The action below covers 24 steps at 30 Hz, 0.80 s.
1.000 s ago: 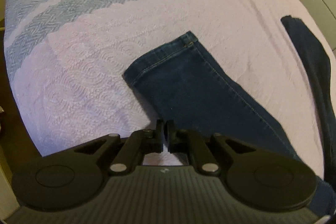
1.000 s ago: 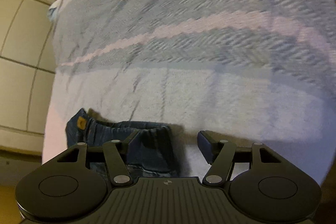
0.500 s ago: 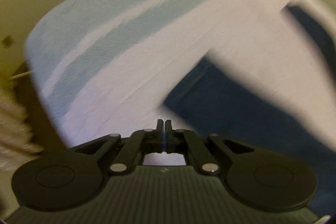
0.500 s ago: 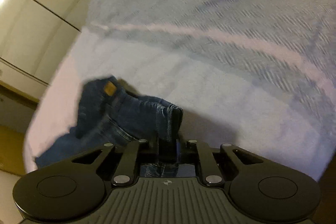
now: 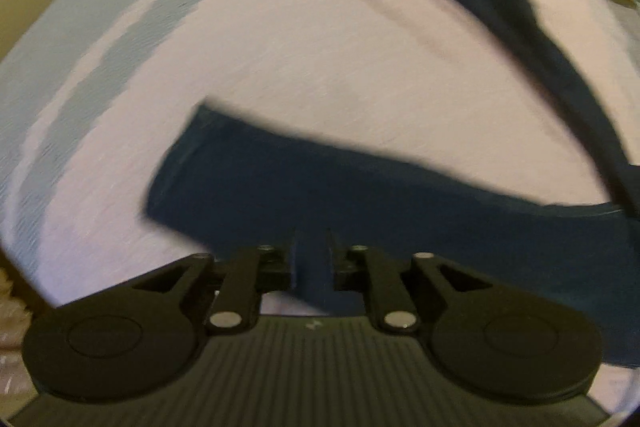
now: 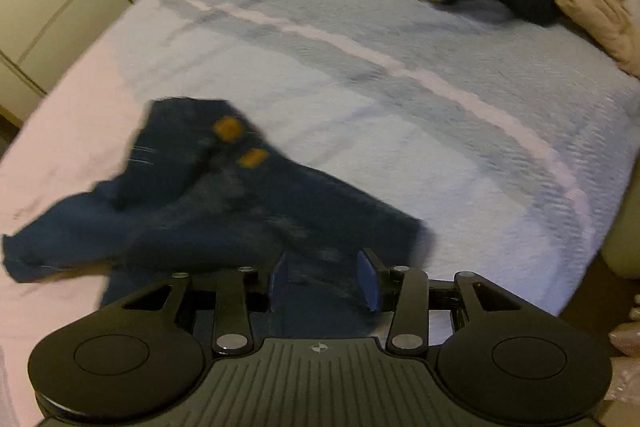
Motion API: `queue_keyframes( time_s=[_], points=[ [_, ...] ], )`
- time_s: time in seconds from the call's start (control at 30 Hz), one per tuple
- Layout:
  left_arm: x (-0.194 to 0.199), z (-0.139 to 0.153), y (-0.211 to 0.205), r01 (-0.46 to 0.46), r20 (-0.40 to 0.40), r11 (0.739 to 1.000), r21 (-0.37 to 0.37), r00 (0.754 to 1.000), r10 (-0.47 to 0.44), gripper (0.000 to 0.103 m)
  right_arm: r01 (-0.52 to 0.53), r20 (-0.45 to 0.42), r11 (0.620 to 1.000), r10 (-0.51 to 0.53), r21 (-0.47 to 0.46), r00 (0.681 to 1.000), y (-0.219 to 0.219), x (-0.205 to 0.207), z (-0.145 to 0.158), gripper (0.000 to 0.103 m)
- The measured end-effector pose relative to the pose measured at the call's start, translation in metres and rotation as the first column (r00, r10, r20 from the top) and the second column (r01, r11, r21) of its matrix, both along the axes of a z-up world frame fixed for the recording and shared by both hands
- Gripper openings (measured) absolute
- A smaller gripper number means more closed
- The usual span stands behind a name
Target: Fold clothes
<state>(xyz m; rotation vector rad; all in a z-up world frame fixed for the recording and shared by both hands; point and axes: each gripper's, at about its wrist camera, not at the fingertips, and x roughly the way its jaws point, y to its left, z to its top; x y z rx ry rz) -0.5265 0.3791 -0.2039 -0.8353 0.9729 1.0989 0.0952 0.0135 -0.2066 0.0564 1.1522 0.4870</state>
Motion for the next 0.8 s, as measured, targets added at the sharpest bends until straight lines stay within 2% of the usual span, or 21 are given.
queue_keyframes(
  time_s=[0.13,0.27,0.37,0.5,0.6,0.7,0.8],
  points=[
    [0.044,0.020,0.025,0.099,0.007,0.995,0.028,0.995,-0.099,0.021,-0.044,0.026,0.998,0.043,0.043,0.999,0.021,-0.006,0.017,0.043],
    [0.080,0.037,0.036,0.143,0.034,0.989,0.047,0.989,-0.144,0.025,-0.065,0.028,0.996,0.064,0.062,0.998,0.035,0.014,0.018,0.043],
    [0.106,0.039,0.043,0.153,0.024,0.987,0.054,0.988,-0.154,0.025,-0.066,-0.006,0.991,0.067,0.114,0.998,0.037,0.041,0.011,0.043],
    [0.138,0.032,0.050,0.106,-0.002,0.994,0.040,0.994,-0.106,0.026,-0.036,-0.081,0.986,0.050,0.164,0.995,0.047,0.095,-0.014,0.045],
    [0.166,0.024,0.053,0.074,-0.026,0.997,0.024,0.997,-0.074,0.026,-0.015,-0.158,0.980,0.047,0.200,0.986,0.061,0.141,-0.043,0.053],
    [0.194,0.017,0.055,0.061,-0.034,0.998,0.006,0.998,-0.061,0.026,0.008,-0.255,0.965,0.062,0.263,0.965,0.080,0.183,-0.075,0.059],
    [0.219,0.012,0.053,0.056,-0.034,0.998,-0.018,0.998,-0.056,0.026,0.020,-0.317,0.952,0.082,0.306,0.945,0.109,0.208,-0.102,0.065]
  ],
)
